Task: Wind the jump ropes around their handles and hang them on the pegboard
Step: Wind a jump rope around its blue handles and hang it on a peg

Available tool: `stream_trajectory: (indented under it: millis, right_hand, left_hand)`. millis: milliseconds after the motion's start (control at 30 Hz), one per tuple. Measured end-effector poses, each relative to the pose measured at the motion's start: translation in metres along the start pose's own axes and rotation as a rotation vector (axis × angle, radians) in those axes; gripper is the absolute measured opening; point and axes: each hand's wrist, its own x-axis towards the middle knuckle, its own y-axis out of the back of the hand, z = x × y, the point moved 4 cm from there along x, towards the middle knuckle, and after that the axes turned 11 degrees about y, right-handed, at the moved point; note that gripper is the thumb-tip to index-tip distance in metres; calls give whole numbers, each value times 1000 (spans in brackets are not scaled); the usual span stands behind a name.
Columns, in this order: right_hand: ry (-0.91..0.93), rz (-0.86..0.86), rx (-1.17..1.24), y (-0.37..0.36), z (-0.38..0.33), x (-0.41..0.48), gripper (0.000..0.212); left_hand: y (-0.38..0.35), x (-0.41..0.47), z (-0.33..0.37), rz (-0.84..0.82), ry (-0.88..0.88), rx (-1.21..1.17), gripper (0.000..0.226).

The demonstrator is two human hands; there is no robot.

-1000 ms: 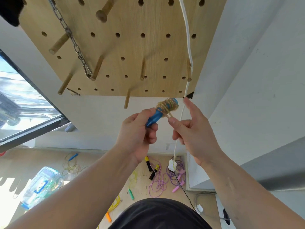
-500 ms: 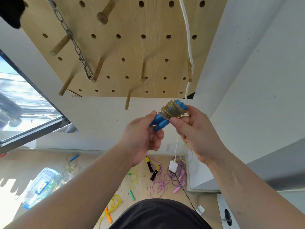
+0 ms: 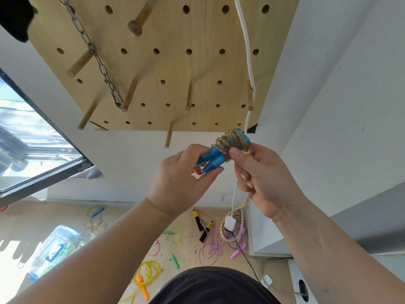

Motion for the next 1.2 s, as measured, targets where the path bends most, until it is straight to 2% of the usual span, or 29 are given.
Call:
stream_trajectory:
  millis: [67, 100, 167, 200, 233, 300, 367, 500, 600, 800, 967, 1067, 1200]
  right_hand:
    - [41, 10, -37, -3, -4, 1, 11]
    - [72, 36, -77, -4, -3, 1, 24]
    - [159, 91, -169, -6, 0, -1, 56]
    - [219, 102, -216, -8, 2, -3, 63]
    - [286, 96, -267, -10, 3, -6, 60]
    - [395, 78, -362, -12, 3, -8, 35]
    - [422, 52, -402, -8, 5, -7, 17]
    - [433, -53, -512, -10, 7, -8, 20]
    - [452, -47, -633, -8, 7, -7, 27]
    - [486, 77, -805, -11, 5, -4, 12]
    - [463, 168, -826, -3, 5, -3, 15]
    - [435, 122, -854, -1, 6, 0, 5]
    - [402, 79, -841, 1, 4, 3, 13]
  left_hand:
    - [1, 2, 4, 11, -58, -41, 29]
    - [0, 3, 5, 18, -36, -75, 27]
    - [-1, 5, 6, 29, 114, -164, 29]
    - [-2, 5, 4, 16, 235, -216, 30]
    - [-4, 4, 3, -13, 374, -276, 30]
    - [-10, 1, 2, -90, 651, -451, 29]
    - [-15, -3, 0, -137, 851, -620, 32]
    - [-21, -10, -5, -208, 1078, -800, 30]
    - [-24, -13, -4, -267, 1171, -861, 23]
    - [-27, -12, -1, -246, 1222, -861, 22]
    - [-23, -7, -2, -208, 1075, -705, 33]
    - [-19, -9, -5, -211, 992, -552, 36]
    - [-14, -7, -8, -276, 874, -402, 38]
